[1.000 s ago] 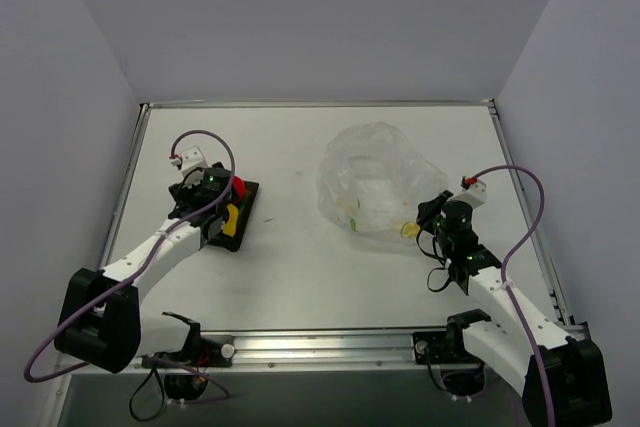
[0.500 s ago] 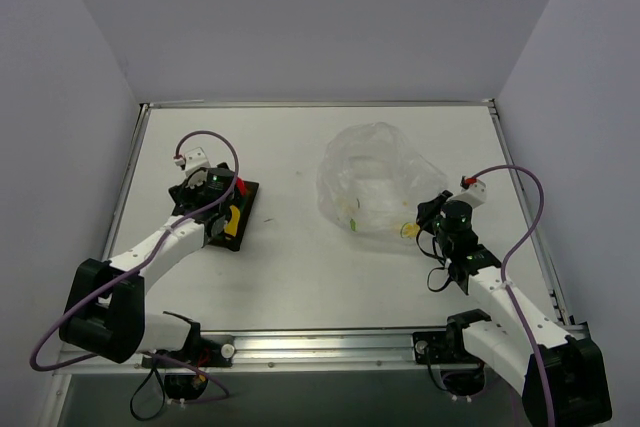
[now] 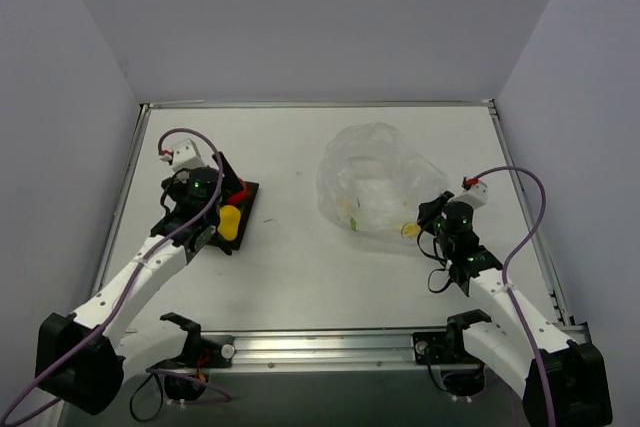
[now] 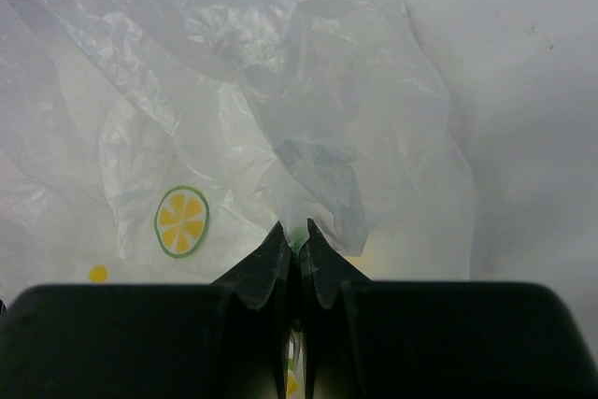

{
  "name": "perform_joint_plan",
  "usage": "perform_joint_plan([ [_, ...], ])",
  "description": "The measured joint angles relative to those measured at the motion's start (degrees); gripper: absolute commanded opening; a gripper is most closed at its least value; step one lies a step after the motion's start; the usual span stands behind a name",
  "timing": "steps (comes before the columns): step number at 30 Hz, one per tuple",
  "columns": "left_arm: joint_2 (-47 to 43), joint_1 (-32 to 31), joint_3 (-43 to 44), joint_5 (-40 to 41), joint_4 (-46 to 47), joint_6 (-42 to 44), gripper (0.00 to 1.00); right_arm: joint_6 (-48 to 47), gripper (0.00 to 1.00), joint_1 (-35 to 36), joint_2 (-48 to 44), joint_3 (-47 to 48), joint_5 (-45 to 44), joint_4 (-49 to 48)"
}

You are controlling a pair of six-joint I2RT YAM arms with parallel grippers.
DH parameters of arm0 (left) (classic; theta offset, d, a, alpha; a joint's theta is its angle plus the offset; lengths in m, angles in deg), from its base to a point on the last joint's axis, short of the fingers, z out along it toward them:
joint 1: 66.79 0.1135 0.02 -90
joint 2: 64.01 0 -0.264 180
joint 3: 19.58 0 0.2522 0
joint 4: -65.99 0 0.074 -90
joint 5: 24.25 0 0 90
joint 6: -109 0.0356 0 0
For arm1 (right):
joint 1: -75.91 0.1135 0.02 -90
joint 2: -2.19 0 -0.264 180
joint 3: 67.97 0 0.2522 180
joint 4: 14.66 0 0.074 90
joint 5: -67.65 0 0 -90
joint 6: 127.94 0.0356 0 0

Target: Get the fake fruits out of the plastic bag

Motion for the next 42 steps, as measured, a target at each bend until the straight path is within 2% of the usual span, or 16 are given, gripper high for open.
perform_joint_plan([
  [6,-4.7,-6.4,6.6,-5.9,-1.8,2.6,0.94,0.3,0.09,0.0,-3.9,0.1,-1.2,3.0],
  [11,-7.1,-11.3,12.3,-13.6,-4.0,6.0,0.94,0.3,0.35,0.0,-9.2,2.3,-3.1,7.5],
  [12,-7.4,-11.7,13.5,-15.1,-4.9,6.7,0.94,0.3,0.44,0.0,-10.0,3.0,-3.5,8.2],
  [13,-7.7,-12.0,14.8,-16.7,-5.8,7.3,0.94,0.4,0.67,0.0,-10.7,3.7,-3.8,8.8],
  [14,-8.1,-12.0,16.1,-18.6,-7.0,8.2,0.94,0.8,0.8,0.0,-11.2,4.4,-4.2,9.4],
  [15,-8.6,-12.0,16.9,-20.0,-7.9,8.8,0.94,0.5,0.97,0.0,-11.6,5.2,-4.5,10.0],
  [16,-9.4,-12.0,17.5,-21.2,-8.9,9.4,0.94,0.5,1.0,0.0,-11.9,5.9,-4.9,10.8],
  [22,-16.2,-12.0,17.7,-28.3,-15.2,13.3,0.94,0.2,1.0,0.0,-13.6,11.2,-6.3,16.5],
  [26,-21.1,-12.2,17.4,-29.8,-19.2,16.2,0.94,-0.2,1.0,0.0,-16.3,15.7,-6.6,19.7],
  [36,-29.2,-12.2,17.6,-23.4,-24.0,22.0,0.94,-5.3,1.0,0.0,-25.5,31.2,-12.5,25.4],
  [42,-33.3,-12.2,17.6,-20.3,-24.1,24.1,0.94,-8.8,1.0,0.0,-31.2,35.4,-17.1,25.8],
])
